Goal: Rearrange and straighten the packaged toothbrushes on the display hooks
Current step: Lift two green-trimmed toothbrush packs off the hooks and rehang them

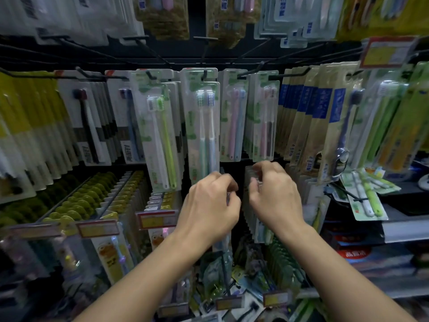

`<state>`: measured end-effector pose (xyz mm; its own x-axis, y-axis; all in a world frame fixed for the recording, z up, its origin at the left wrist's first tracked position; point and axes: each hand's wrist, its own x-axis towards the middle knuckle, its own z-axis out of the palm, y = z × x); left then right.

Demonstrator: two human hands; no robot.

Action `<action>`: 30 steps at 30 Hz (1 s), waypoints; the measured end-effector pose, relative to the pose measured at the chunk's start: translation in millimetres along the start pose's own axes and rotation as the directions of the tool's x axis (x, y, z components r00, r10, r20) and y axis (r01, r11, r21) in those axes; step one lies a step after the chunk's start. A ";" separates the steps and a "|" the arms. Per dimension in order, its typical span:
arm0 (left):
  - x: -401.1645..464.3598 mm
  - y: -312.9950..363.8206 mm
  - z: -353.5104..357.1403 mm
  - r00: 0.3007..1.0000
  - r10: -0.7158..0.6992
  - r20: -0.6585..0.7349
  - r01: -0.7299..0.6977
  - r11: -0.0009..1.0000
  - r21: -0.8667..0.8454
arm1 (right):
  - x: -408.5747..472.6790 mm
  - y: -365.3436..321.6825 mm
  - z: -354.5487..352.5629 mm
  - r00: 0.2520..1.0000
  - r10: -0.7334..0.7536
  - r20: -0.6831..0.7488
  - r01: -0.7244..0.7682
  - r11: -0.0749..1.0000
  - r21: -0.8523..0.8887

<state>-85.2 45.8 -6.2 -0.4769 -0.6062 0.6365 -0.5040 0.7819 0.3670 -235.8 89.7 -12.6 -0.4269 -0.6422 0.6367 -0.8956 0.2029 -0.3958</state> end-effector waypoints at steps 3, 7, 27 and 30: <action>-0.5 -2.5 -12.1 1.000 -0.005 -0.030 0.005 1.000 -0.020 | 0.1 -6.0 4.4 0.999 -0.005 -0.043 0.008 0.998 0.056; -0.3 -9.8 -24.9 0.997 0.015 -0.075 -0.018 0.999 -0.031 | -0.4 -15.9 11.6 0.996 -0.023 -0.090 0.035 0.990 0.138; -20.2 -76.4 -53.2 0.838 -0.246 -0.488 0.282 0.959 0.001 | -7.6 -67.6 42.3 0.989 -0.034 -0.142 0.072 0.960 0.272; -19.1 -81.9 -52.2 0.835 -0.276 -0.476 0.327 0.945 0.025 | -6.8 -70.9 46.1 0.991 -0.028 -0.130 0.059 0.968 0.244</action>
<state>2.8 1.0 -13.0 0.0836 -0.6526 0.7531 -0.6502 0.5370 0.5374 -163.6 45.6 -19.4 -0.4144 -0.5464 0.7278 -0.8616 -0.0218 -0.5071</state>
